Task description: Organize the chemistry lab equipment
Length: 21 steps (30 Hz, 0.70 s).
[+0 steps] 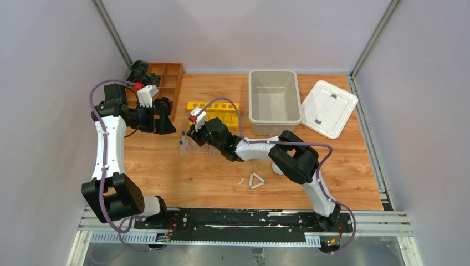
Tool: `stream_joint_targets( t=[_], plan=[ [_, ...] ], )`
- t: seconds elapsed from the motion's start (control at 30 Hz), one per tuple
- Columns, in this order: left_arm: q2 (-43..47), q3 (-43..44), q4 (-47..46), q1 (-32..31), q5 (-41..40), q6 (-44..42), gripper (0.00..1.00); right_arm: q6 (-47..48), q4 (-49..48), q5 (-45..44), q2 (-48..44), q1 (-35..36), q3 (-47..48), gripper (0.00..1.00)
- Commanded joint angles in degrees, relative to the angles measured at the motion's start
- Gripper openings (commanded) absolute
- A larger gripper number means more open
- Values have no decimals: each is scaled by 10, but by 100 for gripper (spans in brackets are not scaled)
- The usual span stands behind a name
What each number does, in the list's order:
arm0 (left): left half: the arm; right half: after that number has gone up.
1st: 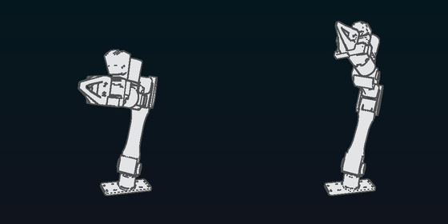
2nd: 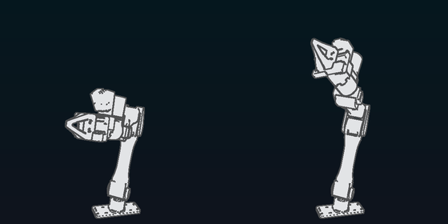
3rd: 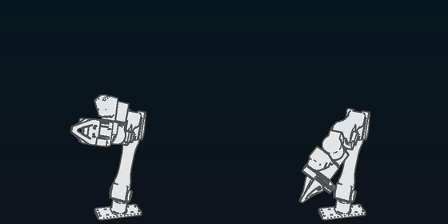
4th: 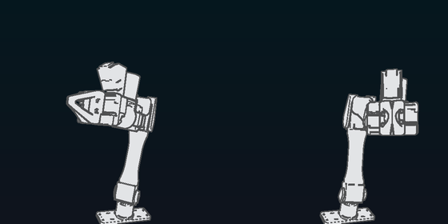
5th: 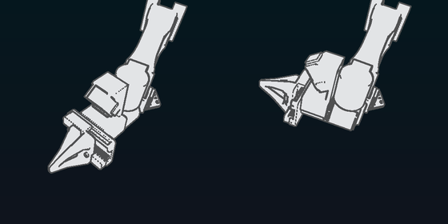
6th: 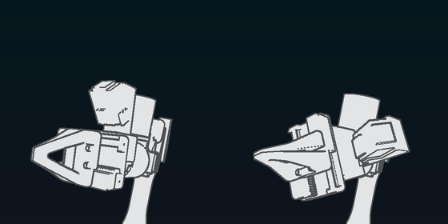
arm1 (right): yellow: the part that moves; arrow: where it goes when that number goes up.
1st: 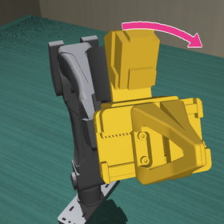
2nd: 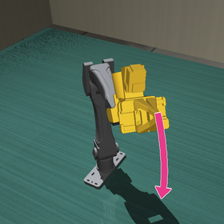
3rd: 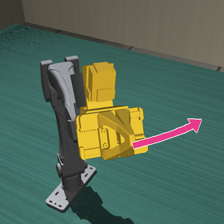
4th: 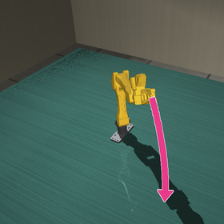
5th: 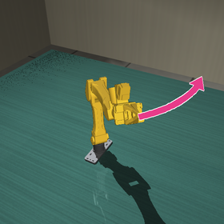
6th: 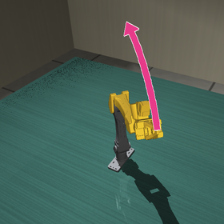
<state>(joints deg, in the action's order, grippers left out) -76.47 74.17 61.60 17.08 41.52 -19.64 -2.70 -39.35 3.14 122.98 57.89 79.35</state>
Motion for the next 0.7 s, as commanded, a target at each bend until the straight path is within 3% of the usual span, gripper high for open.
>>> stream_joint_targets(
  t=[0.0, 0.33, 0.53, 0.67],
  plan=[
    [8, -1, -3, 2, 5, -8, 100, 15, -12, -11, 14, 5, 5, 0],
    [9, 2, -3, 2, 2, -10, 100, 16, -31, -11, 11, 6, -22, 1],
    [9, 6, -4, 2, -1, -9, 100, 9, -38, -3, 3, 6, -39, 17],
    [9, 5, -3, 2, -2, -7, 100, 4, -44, -4, -13, 6, -51, 34]
  ],
)
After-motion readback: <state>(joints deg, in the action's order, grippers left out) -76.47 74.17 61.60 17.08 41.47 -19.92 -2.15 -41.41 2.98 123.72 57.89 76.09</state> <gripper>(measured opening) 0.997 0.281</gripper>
